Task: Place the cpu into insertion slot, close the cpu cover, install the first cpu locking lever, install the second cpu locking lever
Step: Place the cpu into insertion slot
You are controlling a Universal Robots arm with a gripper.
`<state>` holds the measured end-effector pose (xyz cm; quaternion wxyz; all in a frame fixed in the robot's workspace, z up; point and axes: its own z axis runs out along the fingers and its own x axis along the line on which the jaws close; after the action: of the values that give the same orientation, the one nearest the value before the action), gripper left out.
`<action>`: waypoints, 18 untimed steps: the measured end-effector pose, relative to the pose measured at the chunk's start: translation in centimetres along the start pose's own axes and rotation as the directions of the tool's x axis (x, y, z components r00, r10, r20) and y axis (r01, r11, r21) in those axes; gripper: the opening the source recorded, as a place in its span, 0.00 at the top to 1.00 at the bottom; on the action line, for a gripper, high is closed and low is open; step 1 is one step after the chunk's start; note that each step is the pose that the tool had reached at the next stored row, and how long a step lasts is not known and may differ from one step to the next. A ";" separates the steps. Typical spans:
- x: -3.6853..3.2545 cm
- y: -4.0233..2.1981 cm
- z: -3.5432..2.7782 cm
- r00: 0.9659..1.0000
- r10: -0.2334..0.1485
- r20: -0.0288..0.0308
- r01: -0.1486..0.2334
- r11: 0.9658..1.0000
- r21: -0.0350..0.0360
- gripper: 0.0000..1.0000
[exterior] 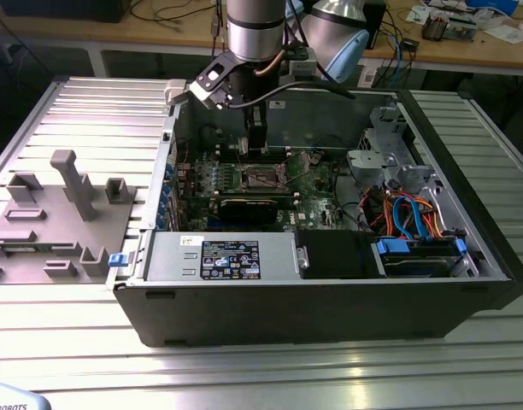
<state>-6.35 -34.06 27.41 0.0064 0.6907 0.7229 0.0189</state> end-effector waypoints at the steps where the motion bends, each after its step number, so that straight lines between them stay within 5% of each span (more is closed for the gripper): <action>1: 0.00 0.00 0.02 1.000 0.000 0.000 0.000 1.000 0.000 0.45; 18: -0.01 -0.02 0.53 1.000 0.000 0.000 0.000 1.000 0.000 0.45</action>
<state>-6.35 -34.06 26.87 0.0064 0.6907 0.7229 0.0189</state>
